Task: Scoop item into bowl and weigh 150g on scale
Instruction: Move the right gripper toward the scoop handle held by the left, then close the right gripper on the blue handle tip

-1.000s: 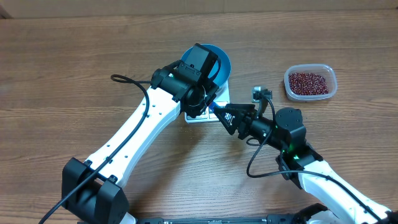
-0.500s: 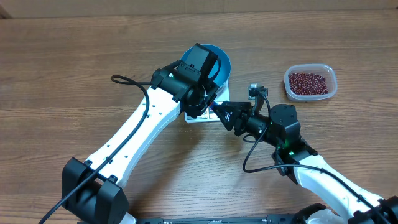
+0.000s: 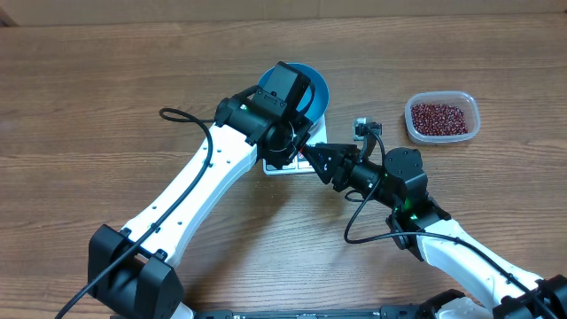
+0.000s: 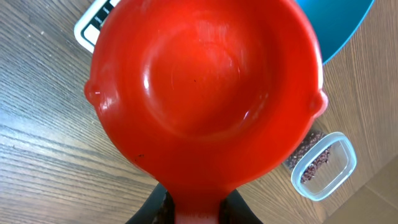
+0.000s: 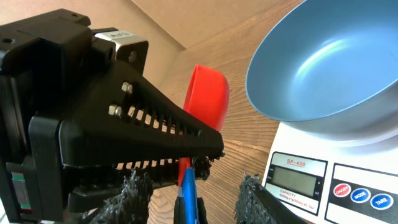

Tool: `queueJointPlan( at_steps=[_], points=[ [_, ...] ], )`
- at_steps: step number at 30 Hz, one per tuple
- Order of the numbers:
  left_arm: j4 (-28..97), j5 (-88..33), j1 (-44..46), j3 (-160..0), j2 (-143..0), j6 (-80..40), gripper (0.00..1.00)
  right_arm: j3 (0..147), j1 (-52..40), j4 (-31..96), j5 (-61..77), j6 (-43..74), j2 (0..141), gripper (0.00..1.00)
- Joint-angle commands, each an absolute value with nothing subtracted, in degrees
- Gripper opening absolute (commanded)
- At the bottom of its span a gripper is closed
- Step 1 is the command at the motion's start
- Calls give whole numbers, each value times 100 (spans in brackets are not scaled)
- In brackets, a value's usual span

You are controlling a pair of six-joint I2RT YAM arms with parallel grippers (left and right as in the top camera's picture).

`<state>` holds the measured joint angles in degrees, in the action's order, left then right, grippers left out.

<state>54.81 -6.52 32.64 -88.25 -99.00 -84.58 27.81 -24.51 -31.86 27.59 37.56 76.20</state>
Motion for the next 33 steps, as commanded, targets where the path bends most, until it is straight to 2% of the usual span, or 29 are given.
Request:
queueJointPlan(
  at_steps=[1,11,24,33],
  points=[
    [5476,-714,3282,-8925,-9900,-8687,4,2939,-2482,-3234,2703,3881,7653,46],
    [5454,-720,3308,-8925,-9900,-8794,4,2939,-2482,-3236,2700,3997,7653,40],
    [5411,-733,3308,-8925,-9900,-8838,4,2939,-2589,-3245,2674,4110,7653,39],
    [5411,-738,3310,-8925,-9900,-8836,4,2939,-2593,-3282,2547,4112,7660,34]
  ],
)
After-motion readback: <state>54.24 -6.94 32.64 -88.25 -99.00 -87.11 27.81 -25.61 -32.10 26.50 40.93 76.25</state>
